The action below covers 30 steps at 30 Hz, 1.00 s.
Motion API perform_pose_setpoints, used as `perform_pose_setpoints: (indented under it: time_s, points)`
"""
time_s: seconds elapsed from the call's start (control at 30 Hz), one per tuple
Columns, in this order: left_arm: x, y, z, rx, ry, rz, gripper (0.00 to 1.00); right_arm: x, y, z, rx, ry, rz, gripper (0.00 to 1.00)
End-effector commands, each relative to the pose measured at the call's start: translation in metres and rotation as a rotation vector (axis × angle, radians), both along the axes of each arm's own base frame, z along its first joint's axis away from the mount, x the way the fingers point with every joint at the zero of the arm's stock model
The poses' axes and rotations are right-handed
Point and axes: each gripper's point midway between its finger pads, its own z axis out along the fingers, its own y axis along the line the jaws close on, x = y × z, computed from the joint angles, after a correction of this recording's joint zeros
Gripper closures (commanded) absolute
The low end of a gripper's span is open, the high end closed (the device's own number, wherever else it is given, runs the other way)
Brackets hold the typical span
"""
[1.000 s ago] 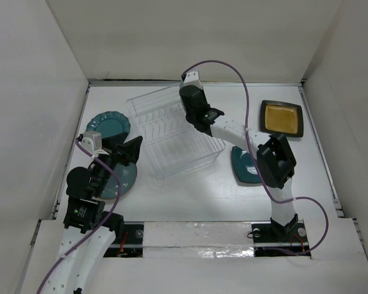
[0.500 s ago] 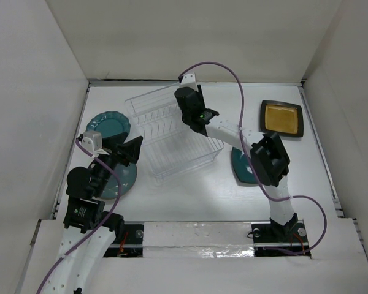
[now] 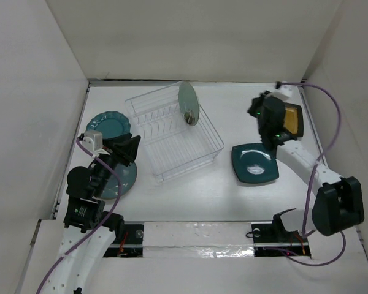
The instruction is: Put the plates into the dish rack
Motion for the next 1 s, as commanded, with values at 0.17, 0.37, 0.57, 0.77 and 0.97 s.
perform_pose_setpoints:
  time_s: [0.17,0.37,0.57,0.77,0.97]
  points:
    - [-0.006,-0.006,0.014,-0.013,-0.061,-0.041,1.0,-0.016,-0.129,-0.092,0.472,0.021,-0.194,1.0]
    - [-0.006,-0.006,0.013,-0.01,-0.06,-0.042,1.0,-0.038,-0.213,-0.14,0.661,0.002,-0.45,0.4]
    - [-0.004,-0.008,0.011,-0.004,-0.05,-0.051,0.74,-0.025,-0.229,-0.186,0.803,0.064,-0.462,0.32]
    - [-0.001,-0.008,0.007,0.0,-0.036,-0.043,0.58,0.002,-0.224,-0.201,0.92,0.08,-0.405,0.32]
    - [0.003,-0.007,0.006,0.003,-0.024,-0.034,0.56,0.018,-0.222,-0.212,0.999,0.065,-0.396,0.37]
